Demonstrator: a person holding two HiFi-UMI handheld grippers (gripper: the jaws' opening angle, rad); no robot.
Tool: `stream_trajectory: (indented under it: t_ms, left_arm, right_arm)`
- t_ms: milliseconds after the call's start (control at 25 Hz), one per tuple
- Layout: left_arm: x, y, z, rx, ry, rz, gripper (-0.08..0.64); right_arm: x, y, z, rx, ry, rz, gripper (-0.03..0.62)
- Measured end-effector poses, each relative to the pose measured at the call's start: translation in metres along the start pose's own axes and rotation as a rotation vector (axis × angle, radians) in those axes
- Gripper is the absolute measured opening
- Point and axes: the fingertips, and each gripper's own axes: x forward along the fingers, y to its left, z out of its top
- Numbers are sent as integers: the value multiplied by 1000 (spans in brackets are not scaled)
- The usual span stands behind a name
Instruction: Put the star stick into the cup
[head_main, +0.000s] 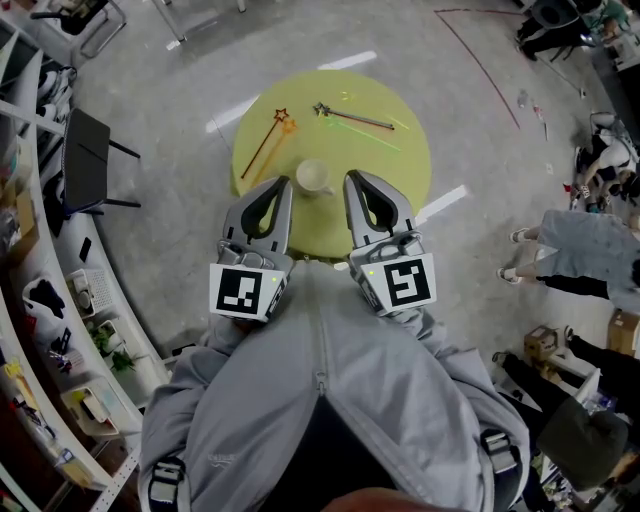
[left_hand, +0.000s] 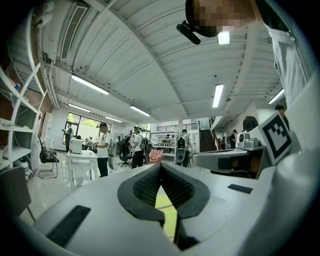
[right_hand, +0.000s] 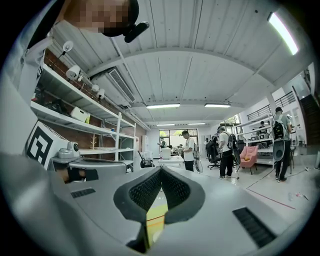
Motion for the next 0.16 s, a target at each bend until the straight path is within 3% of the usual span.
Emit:
stream_trajectory:
  t_ms: [160]
  left_arm:
    - [2, 2, -2, -2, 0, 0, 17]
  right_arm:
    - [2, -2, -5, 2, -2, 0, 32]
